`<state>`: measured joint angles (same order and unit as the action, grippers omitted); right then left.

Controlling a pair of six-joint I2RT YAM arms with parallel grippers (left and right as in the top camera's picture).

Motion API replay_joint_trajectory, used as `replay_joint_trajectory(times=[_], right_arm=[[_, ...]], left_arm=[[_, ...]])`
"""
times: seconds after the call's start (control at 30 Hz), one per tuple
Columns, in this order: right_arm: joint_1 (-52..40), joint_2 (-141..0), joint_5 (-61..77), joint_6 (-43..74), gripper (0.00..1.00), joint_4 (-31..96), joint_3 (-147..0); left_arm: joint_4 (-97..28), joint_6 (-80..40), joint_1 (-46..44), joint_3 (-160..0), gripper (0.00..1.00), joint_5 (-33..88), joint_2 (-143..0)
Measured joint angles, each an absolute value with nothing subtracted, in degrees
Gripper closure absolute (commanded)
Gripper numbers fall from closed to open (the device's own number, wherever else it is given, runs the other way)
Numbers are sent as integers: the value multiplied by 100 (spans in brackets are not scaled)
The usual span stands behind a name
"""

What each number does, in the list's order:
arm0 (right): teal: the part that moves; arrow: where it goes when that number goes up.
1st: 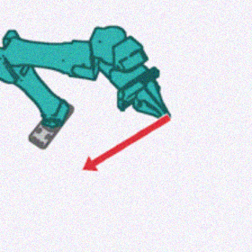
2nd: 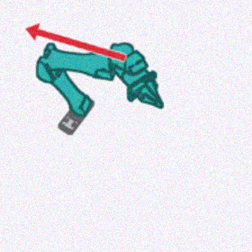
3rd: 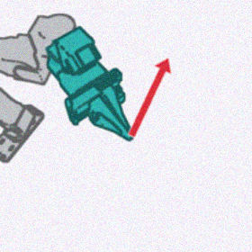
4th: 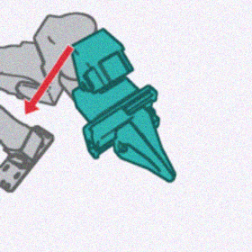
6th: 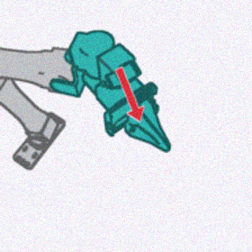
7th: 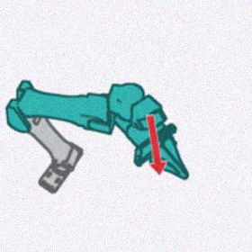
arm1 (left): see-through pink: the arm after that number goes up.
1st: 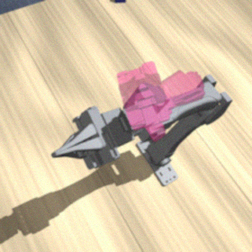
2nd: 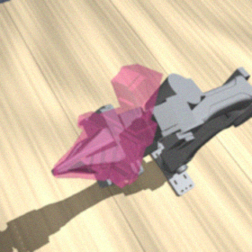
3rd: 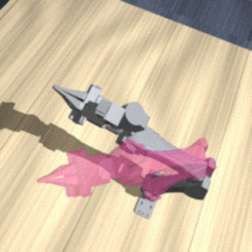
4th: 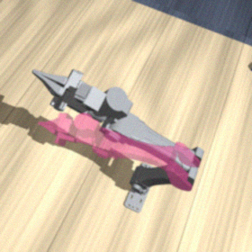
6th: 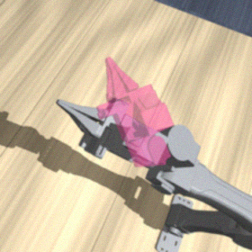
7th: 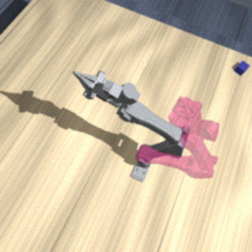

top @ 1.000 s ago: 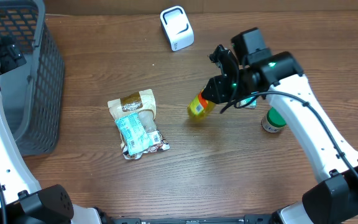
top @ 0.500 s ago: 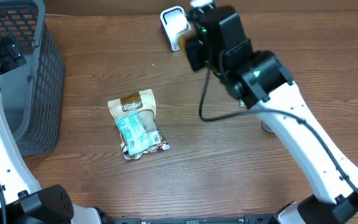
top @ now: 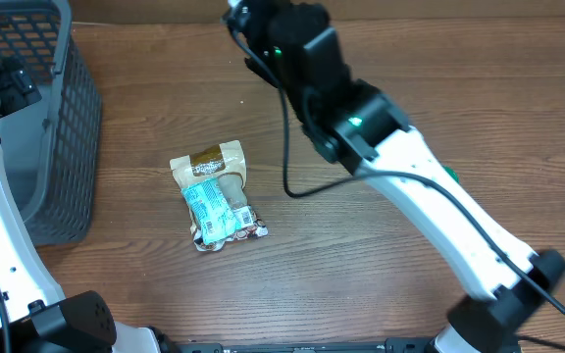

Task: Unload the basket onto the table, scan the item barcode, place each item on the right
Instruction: 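Hold the yellow bottle over the white scanner with the right gripper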

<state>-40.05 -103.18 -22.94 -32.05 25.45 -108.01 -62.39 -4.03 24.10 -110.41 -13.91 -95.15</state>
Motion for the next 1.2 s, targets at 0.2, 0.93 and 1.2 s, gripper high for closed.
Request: replay_joint_trajectory(times=[0.2,0.93,1.2], right_arm=[[-4007,-11168,-2427,-3865,96,1802,-10798],[-3557,-12442,-2733,-4670,96,687,-10798],[-3114,-12698,-2591,-4628,96,368,-10798]], left_arm=[[-6241,-403,2410,-11041,1,-1391,-9515],[-6239,-403,2410,-11041,1,-1391,-9515],[-6239,-403,2410,-11041,0,-1391,-9515]])
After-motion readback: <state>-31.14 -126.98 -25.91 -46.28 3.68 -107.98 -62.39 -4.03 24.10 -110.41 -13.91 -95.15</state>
